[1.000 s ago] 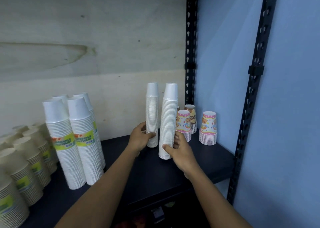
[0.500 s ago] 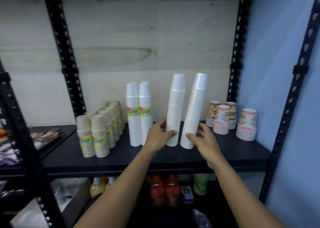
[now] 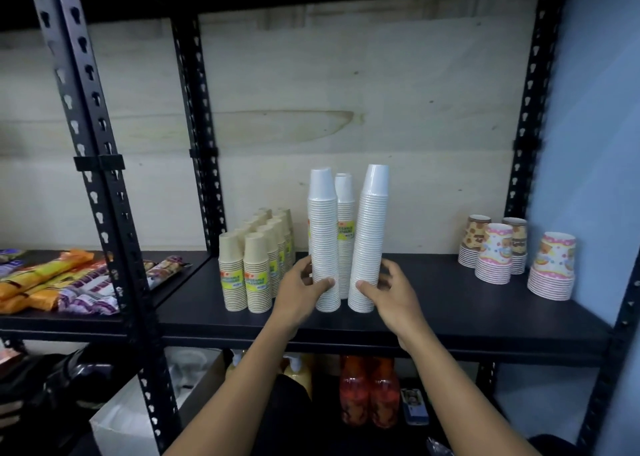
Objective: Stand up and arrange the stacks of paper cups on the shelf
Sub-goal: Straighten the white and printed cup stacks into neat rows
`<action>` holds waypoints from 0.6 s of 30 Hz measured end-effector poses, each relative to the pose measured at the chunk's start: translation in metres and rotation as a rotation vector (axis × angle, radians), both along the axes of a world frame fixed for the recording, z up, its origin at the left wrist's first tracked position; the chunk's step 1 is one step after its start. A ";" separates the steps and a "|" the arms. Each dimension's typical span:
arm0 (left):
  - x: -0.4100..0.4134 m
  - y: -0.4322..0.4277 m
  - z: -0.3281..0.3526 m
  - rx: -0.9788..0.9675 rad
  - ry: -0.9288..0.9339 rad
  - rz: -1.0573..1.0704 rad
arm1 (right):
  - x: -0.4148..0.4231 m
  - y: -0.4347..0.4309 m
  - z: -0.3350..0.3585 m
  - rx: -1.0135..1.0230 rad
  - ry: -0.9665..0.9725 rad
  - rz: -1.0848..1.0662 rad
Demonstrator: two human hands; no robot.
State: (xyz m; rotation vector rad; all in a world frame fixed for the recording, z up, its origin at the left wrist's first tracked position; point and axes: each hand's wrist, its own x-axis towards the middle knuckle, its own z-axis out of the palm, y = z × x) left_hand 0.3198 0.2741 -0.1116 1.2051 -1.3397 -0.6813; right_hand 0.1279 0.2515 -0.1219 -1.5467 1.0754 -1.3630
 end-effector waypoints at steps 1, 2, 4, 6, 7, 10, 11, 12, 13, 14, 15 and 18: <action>0.004 -0.001 -0.002 -0.006 0.008 0.008 | 0.004 -0.001 -0.001 0.001 0.015 0.008; 0.008 -0.002 -0.005 -0.009 0.011 0.015 | 0.009 -0.002 -0.002 0.005 0.028 0.016; 0.015 -0.005 -0.011 0.003 0.009 0.034 | 0.016 -0.004 -0.006 0.006 0.054 0.022; 0.020 -0.007 -0.018 0.011 -0.008 0.054 | 0.021 -0.008 -0.012 0.002 0.080 0.009; 0.021 -0.008 -0.022 0.009 -0.021 0.070 | 0.023 -0.009 -0.016 -0.001 0.094 -0.002; 0.020 -0.010 -0.031 -0.021 -0.040 0.124 | 0.026 -0.013 -0.027 -0.030 0.122 -0.027; 0.019 -0.011 -0.034 -0.025 -0.042 0.139 | 0.027 -0.014 -0.030 -0.043 0.134 -0.037; 0.017 -0.012 -0.036 -0.030 -0.045 0.154 | 0.027 -0.015 -0.033 -0.056 0.144 -0.048; 0.016 -0.013 -0.038 -0.039 -0.050 0.173 | 0.028 -0.015 -0.035 -0.070 0.152 -0.061; 0.015 -0.014 -0.039 -0.051 -0.056 0.193 | 0.029 -0.016 -0.037 -0.088 0.157 -0.080; 0.013 -0.016 -0.041 -0.058 -0.059 0.213 | 0.030 -0.016 -0.038 -0.110 0.164 -0.105; 0.009 -0.021 -0.043 -0.083 -0.082 0.291 | 0.035 -0.018 -0.040 -0.188 0.184 -0.218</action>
